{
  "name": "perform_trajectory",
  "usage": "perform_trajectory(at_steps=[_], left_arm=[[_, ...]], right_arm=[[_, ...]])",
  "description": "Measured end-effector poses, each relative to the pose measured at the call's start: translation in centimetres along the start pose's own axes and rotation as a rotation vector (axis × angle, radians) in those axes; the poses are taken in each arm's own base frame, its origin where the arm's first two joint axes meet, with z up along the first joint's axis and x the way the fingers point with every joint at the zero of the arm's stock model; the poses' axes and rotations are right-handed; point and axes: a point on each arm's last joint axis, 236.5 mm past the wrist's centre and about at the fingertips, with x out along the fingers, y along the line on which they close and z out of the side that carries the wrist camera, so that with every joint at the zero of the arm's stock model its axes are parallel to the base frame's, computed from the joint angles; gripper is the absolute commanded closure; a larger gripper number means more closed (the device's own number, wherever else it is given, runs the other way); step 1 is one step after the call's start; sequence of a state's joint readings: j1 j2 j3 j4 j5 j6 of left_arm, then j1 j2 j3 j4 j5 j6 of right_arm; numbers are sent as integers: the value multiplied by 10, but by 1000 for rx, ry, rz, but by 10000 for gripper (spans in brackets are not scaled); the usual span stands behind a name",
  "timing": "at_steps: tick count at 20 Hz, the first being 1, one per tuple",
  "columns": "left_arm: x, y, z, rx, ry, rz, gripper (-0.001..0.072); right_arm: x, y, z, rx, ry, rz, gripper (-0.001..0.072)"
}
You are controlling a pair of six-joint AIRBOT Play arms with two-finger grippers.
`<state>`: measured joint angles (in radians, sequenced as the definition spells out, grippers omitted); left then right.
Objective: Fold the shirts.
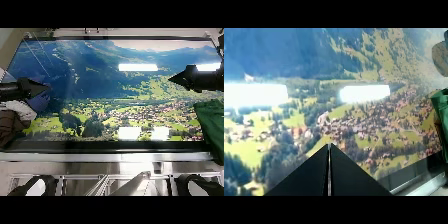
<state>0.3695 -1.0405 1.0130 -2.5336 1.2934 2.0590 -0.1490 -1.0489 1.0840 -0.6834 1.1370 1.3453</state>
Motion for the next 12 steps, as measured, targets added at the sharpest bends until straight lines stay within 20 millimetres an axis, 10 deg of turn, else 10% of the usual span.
perform_trajectory(at_steps=[12], left_arm=[[0, 1, 2, 0, -7, 4, 691]], right_arm=[[0, 0, 0, 0, 0, 0, 688]])
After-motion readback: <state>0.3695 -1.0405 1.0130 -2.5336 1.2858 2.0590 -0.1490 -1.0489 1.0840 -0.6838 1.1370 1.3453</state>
